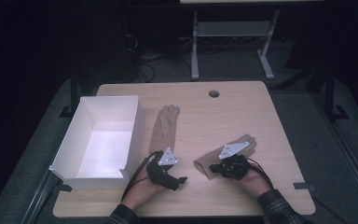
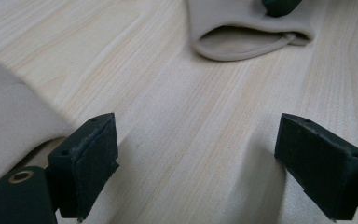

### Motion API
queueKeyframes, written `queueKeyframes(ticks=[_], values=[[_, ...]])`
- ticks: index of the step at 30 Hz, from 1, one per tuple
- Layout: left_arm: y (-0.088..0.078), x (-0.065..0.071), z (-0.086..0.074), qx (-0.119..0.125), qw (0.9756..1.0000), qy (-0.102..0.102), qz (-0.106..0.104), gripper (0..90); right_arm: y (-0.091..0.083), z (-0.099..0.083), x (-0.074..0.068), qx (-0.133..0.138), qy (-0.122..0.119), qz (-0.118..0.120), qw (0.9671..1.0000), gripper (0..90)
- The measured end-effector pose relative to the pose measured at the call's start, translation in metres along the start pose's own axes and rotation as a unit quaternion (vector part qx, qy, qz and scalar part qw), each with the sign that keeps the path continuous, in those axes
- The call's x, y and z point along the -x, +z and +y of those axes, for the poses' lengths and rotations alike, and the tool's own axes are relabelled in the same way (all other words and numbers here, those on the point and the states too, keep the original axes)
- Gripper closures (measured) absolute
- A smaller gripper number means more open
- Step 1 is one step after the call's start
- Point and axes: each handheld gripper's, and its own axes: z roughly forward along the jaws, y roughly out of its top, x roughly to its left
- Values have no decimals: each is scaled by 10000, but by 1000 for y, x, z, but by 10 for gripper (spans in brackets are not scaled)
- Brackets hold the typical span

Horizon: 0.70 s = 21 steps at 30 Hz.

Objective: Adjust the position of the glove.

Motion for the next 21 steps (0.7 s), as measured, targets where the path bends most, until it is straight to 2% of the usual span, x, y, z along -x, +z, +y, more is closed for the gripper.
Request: queueKeyframes(ticks=[10,21], values=[[0,0,0,5,10000,-2,4,126,-20,-19,4,-67,132,-25,9999,899],[0,0,0,10,10000,-12,16,125,-33,-31,7,-151,138,-35,9998,899]])
